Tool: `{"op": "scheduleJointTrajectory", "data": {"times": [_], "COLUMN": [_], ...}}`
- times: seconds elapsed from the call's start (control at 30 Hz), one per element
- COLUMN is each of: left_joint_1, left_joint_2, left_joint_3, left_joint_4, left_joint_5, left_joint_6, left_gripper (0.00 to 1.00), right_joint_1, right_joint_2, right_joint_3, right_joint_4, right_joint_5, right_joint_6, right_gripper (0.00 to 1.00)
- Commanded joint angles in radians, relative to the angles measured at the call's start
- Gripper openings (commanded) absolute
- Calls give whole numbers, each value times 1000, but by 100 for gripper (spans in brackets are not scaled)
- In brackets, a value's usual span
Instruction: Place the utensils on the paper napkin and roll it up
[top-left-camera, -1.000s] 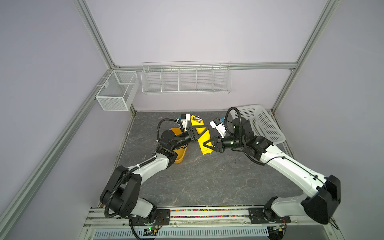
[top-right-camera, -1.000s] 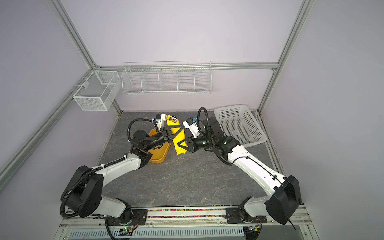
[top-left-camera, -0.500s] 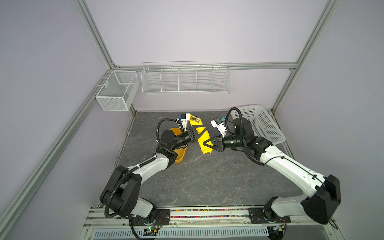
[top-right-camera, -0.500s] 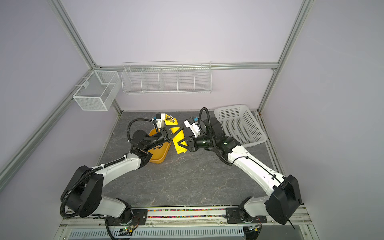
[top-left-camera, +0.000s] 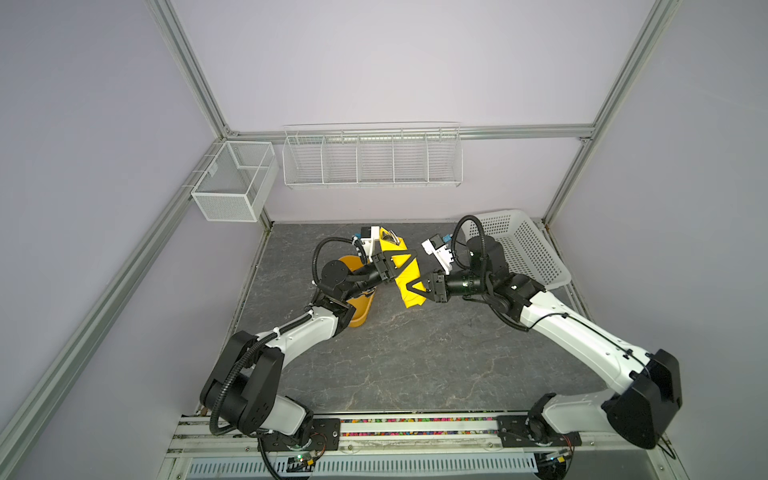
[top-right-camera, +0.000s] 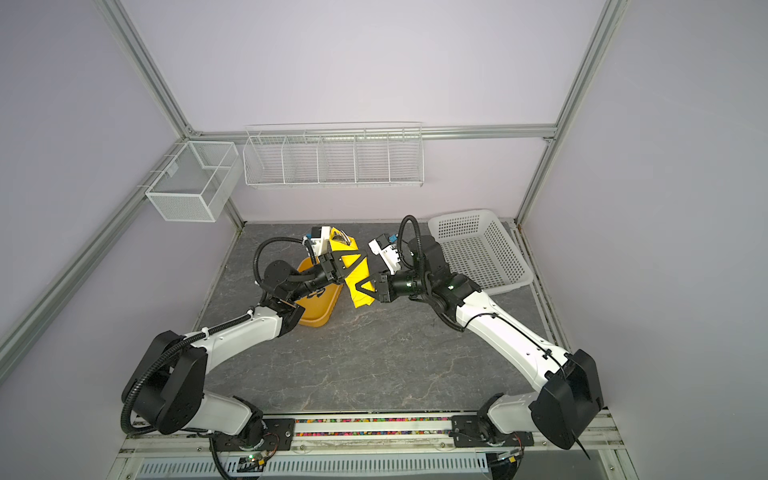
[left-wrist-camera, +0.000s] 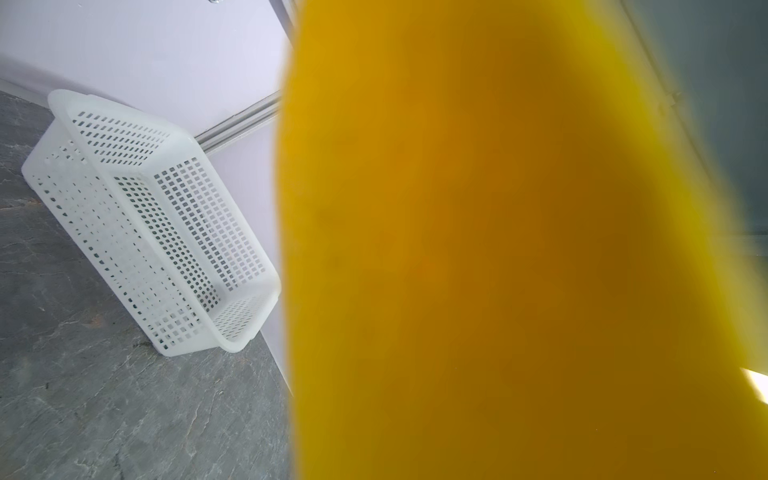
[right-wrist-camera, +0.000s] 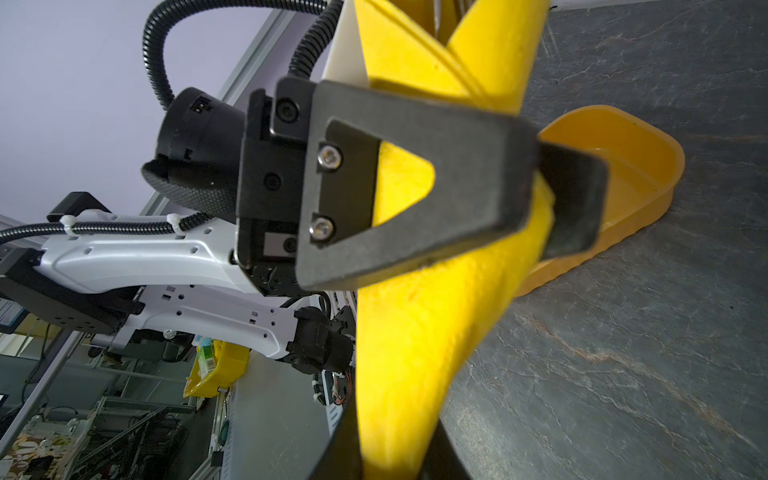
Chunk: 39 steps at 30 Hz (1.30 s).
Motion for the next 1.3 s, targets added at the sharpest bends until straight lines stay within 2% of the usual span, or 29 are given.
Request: {"op": "scheduleJointTrajectory", "data": {"times": [0.0, 0.17, 0.27, 0.4, 0.53, 0.73, 0.8, 0.9, 0.97, 1.1, 1.2, 1.27], "left_joint_1": [1, 1, 1, 1, 0, 1, 1, 0, 1, 1, 1, 1], "left_joint_2": [-16, -25, -24, -24, -25, -20, -18, -17, -16, -14, -19, -22], "left_joint_3": [24, 26, 31, 32, 34, 46, 50, 54, 56, 53, 31, 8], "left_joint_4": [4, -13, -14, -14, -14, -13, -11, -9, -8, -14, -20, -13], "left_joint_5": [2, -1, 2, 9, 10, 11, 11, 11, 8, 11, 9, 7], "left_joint_6": [15, 24, 22, 18, 16, 16, 14, 13, 11, 14, 18, 18], "left_gripper": [13, 8, 7, 7, 7, 7, 7, 7, 7, 22, 44, 51], "right_joint_1": [-11, -11, -10, -10, -7, -2, -3, -3, -3, -8, -21, -28], "right_joint_2": [-30, -33, -27, -5, 30, 47, 45, 36, 35, 15, -25, -32], "right_joint_3": [-20, -24, -21, -2, 27, 30, 31, 22, 19, -2, -37, -33], "right_joint_4": [30, 30, 31, 35, 26, 15, 12, 17, 20, 64, 148, 147], "right_joint_5": [-14, -19, -31, -53, -88, -99, -98, -104, -112, -111, -108, -104], "right_joint_6": [6, 6, 5, 1, -2, -10, -11, -13, -12, 12, 53, 56], "right_gripper": [18, 19, 26, 41, 45, 45, 36, 33, 28, 18, 14, 13]}}
